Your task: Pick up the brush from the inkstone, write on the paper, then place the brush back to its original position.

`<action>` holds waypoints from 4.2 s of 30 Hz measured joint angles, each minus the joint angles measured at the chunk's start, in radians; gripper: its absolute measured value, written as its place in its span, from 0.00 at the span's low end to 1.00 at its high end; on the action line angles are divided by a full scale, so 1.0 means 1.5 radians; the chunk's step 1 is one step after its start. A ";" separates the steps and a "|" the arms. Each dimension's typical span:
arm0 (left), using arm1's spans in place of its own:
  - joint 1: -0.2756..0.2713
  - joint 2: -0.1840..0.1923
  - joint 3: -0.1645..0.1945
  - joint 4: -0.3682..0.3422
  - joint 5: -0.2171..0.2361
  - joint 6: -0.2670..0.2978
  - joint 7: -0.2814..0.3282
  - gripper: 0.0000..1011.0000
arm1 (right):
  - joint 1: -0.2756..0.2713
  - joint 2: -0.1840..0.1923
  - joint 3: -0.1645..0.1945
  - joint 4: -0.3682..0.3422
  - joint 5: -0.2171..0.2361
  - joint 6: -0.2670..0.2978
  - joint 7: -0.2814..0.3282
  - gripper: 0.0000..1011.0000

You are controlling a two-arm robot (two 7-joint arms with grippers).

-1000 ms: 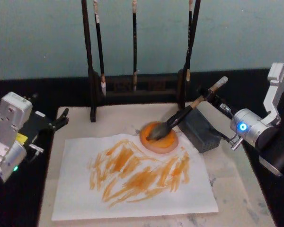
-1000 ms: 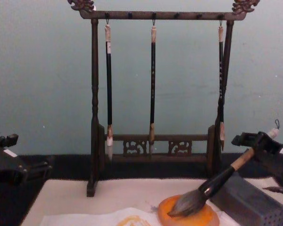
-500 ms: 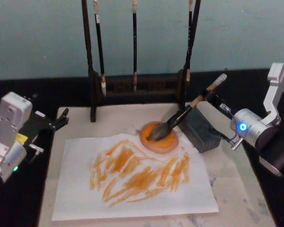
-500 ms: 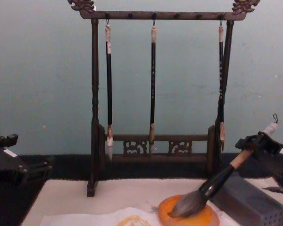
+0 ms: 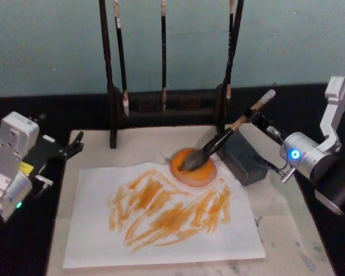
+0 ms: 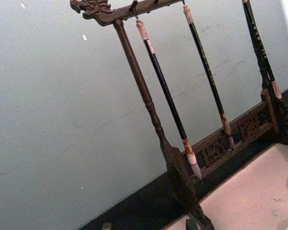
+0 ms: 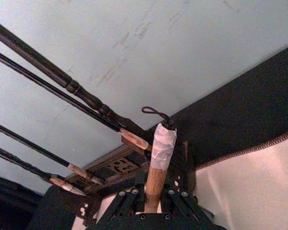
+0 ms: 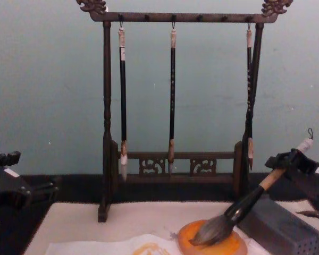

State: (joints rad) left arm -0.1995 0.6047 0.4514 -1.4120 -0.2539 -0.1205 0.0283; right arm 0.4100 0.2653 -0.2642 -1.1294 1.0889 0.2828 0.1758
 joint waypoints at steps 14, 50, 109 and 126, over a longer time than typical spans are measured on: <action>0.000 0.000 0.000 0.000 0.000 0.000 0.000 0.99 | 0.015 0.023 -0.024 -0.014 0.014 -0.022 0.038 0.17; 0.000 0.000 0.000 0.000 0.000 0.000 0.000 0.99 | -0.031 0.131 -0.170 -0.262 -0.289 -0.171 0.100 0.17; 0.000 0.000 0.000 0.000 0.000 0.000 0.000 0.99 | -0.024 0.021 -0.220 -0.121 -0.596 -0.405 0.141 0.17; 0.000 0.000 0.000 0.000 0.000 0.000 0.000 0.99 | -0.051 0.024 -0.199 -0.147 -0.609 -0.389 0.161 0.17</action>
State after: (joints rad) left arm -0.1995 0.6047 0.4514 -1.4120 -0.2539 -0.1205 0.0283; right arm 0.3340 0.3012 -0.5621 -1.3506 0.1749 -0.3001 0.4172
